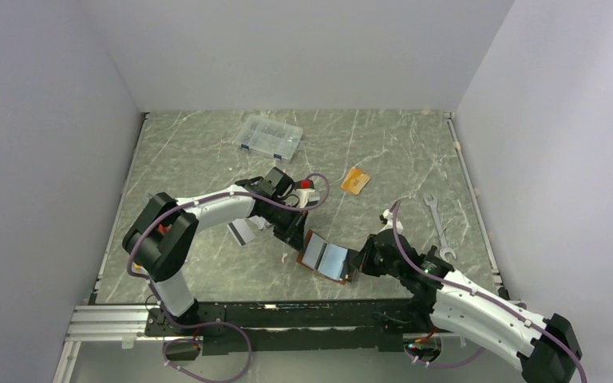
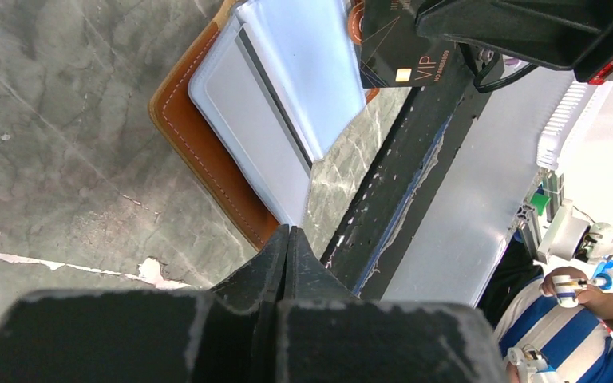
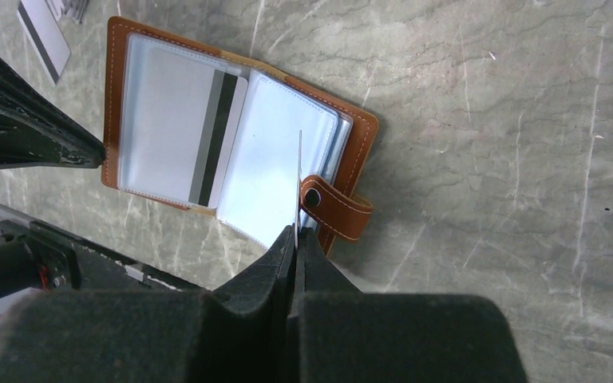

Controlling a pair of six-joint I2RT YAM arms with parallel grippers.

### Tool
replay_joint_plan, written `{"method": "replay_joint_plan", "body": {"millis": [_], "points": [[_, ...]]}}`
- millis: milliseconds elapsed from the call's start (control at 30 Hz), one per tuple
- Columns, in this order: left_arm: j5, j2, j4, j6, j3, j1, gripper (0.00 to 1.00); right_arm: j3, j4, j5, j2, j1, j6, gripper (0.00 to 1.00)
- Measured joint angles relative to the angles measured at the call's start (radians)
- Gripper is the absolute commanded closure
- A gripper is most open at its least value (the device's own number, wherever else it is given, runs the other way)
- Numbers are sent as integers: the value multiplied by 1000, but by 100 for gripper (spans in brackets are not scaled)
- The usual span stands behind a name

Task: Put the credit cards into the card holder
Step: Turn over the card slot in the card holder.

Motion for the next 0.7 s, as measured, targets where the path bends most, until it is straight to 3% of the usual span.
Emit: {"method": "replay_joint_plan", "body": {"millis": [433, 700], "points": [[-22, 0, 0, 0, 0, -16, 100, -49, 17, 47, -122, 3, 79, 100], [-38, 0, 1, -1, 0, -17, 100, -63, 42, 42, -88, 3, 85, 100]]}}
